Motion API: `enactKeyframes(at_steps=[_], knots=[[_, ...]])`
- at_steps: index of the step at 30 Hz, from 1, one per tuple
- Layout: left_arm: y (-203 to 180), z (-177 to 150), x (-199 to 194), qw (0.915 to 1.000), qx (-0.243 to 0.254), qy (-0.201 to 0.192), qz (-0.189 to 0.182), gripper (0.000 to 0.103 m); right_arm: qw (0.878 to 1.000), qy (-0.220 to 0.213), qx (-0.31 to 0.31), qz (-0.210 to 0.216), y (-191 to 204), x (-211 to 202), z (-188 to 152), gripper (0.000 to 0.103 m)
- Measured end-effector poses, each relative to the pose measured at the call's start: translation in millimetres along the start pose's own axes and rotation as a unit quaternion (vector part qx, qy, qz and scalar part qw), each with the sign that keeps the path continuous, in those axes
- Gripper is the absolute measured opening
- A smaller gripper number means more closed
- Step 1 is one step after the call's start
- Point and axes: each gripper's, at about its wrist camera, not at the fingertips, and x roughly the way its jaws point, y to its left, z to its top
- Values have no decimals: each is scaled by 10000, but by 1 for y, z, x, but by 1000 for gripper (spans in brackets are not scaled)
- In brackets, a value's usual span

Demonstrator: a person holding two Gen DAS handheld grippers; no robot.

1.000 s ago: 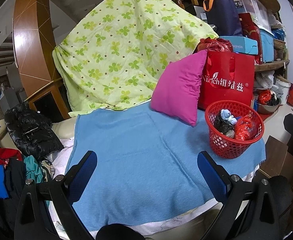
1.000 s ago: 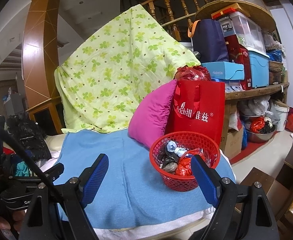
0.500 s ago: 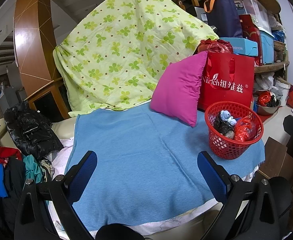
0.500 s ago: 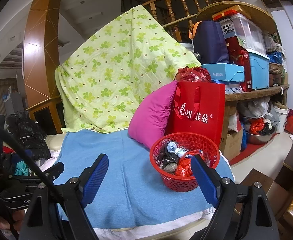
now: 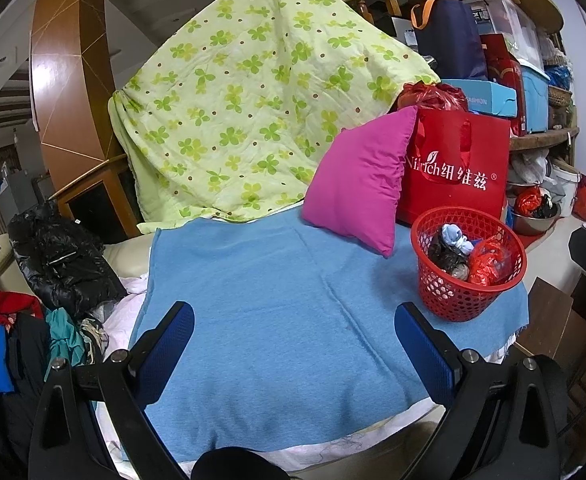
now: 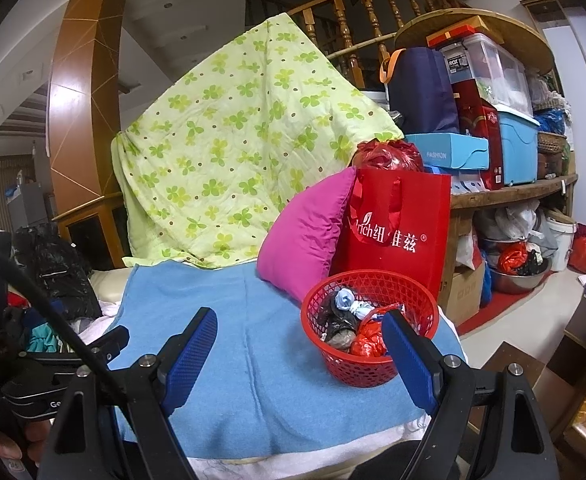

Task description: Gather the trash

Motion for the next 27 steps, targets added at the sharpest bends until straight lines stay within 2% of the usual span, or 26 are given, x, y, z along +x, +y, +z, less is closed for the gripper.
enactKeyframes(at_steps=[27], knots=[[10, -5, 3, 9998, -188, 2, 91, 100, 9998, -7, -200, 72, 20, 5, -2, 87]])
